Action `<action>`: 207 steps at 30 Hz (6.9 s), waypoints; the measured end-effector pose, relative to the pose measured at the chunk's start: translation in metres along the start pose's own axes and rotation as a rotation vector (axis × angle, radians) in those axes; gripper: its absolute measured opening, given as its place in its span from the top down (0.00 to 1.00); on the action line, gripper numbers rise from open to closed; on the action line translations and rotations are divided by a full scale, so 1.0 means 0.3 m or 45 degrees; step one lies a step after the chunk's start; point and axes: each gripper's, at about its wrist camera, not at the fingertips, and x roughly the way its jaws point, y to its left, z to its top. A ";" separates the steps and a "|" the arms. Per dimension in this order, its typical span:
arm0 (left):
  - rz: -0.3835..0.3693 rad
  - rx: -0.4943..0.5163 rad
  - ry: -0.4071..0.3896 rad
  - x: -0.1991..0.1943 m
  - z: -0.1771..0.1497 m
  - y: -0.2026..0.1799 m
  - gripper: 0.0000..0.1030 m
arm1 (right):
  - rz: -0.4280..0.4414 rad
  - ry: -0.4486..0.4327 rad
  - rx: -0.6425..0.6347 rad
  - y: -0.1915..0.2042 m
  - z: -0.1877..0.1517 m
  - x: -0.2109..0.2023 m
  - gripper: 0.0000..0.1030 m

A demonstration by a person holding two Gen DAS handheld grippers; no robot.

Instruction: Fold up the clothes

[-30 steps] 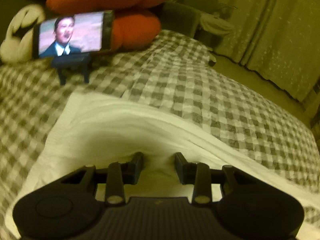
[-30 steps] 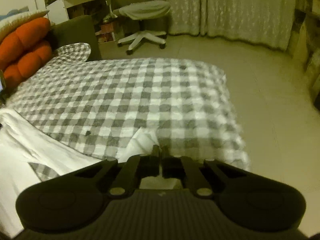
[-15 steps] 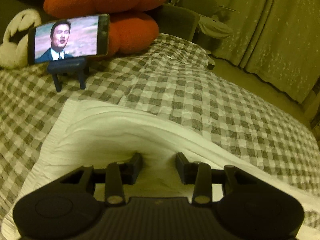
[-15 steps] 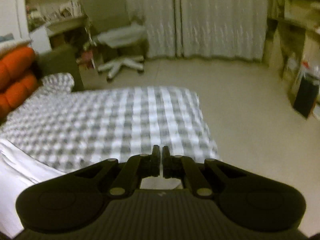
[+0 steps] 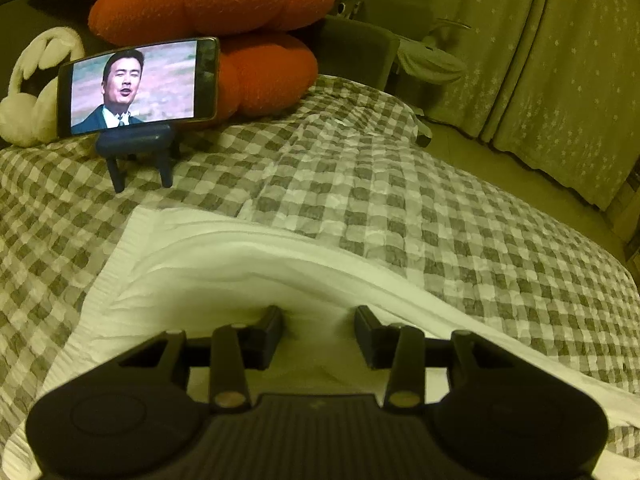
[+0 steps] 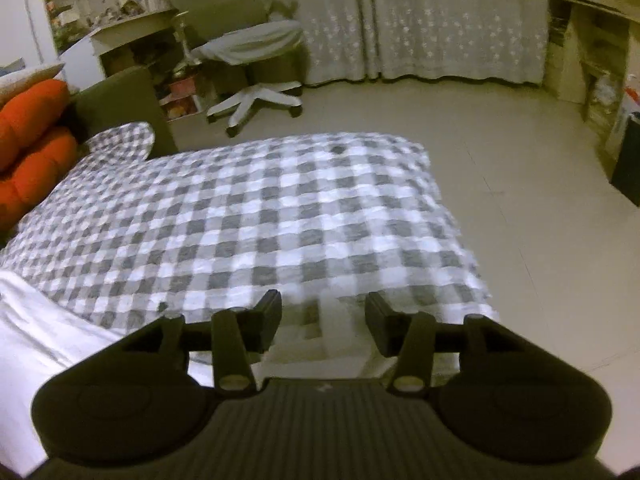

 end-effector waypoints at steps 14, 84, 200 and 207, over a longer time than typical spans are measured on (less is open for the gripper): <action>-0.021 -0.010 -0.022 -0.008 0.010 0.018 0.56 | -0.191 -0.304 0.133 -0.057 -0.021 -0.230 0.99; 0.115 0.112 -0.239 0.152 0.095 -0.087 0.99 | -0.551 -0.252 0.175 -0.066 0.131 0.137 0.98; 0.182 -0.155 -0.166 0.055 0.056 0.401 1.00 | 0.513 0.061 -0.869 0.901 -0.014 0.161 0.78; 0.218 -0.252 -0.278 -0.002 0.077 0.452 1.00 | 0.319 -0.162 -0.902 0.927 0.006 0.106 1.00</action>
